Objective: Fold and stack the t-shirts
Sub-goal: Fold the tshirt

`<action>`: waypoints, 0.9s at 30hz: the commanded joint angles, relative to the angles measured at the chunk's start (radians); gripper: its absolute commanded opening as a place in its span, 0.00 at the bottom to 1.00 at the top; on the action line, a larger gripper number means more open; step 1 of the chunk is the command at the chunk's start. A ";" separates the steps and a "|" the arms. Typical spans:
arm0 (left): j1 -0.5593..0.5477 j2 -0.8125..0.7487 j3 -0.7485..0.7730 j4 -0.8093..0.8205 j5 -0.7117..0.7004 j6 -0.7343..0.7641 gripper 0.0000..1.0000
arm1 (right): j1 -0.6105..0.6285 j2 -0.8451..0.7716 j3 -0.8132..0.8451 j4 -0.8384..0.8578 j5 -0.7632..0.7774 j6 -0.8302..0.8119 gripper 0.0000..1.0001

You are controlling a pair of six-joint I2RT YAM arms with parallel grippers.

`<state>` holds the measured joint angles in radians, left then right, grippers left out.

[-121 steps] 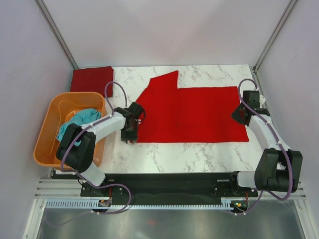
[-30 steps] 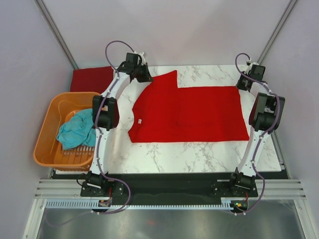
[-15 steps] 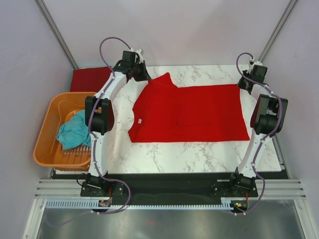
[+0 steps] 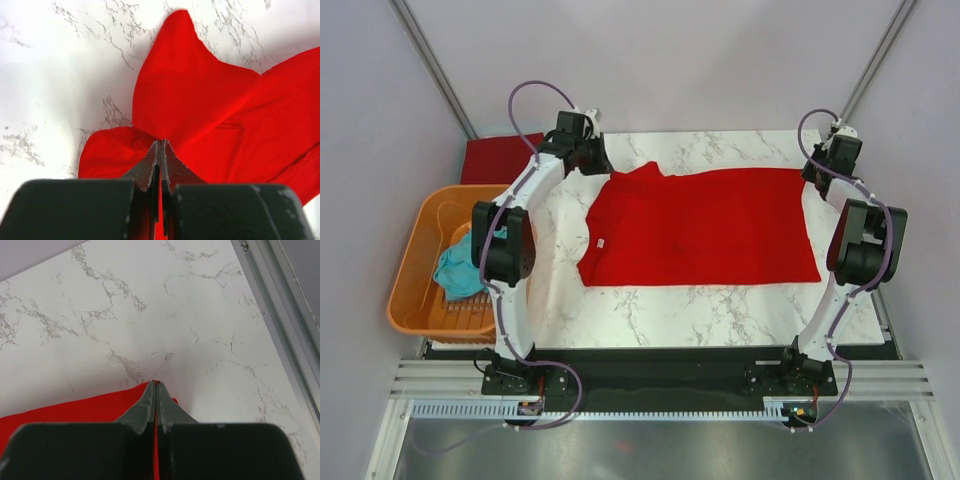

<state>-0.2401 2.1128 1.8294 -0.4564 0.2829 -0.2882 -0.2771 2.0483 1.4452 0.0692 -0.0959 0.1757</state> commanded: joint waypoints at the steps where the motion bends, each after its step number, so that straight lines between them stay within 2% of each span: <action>1: -0.004 -0.115 -0.054 0.055 -0.025 0.047 0.02 | -0.002 -0.086 -0.052 0.066 0.027 0.027 0.00; 10: -0.011 -0.287 -0.307 0.097 -0.008 0.049 0.02 | -0.002 -0.198 -0.193 0.040 0.044 0.074 0.00; 14: -0.028 -0.332 -0.406 0.104 0.002 0.050 0.02 | -0.002 -0.252 -0.255 0.009 0.119 0.091 0.00; 18: -0.047 -0.381 -0.475 0.102 -0.031 0.073 0.02 | -0.002 -0.278 -0.282 -0.065 0.186 0.137 0.00; 27: -0.076 -0.395 -0.581 0.099 -0.100 0.067 0.02 | -0.001 -0.335 -0.394 -0.066 0.226 0.182 0.00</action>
<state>-0.3115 1.7615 1.2804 -0.3840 0.2363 -0.2577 -0.2768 1.7626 1.0805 0.0025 0.0837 0.3195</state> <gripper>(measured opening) 0.028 0.007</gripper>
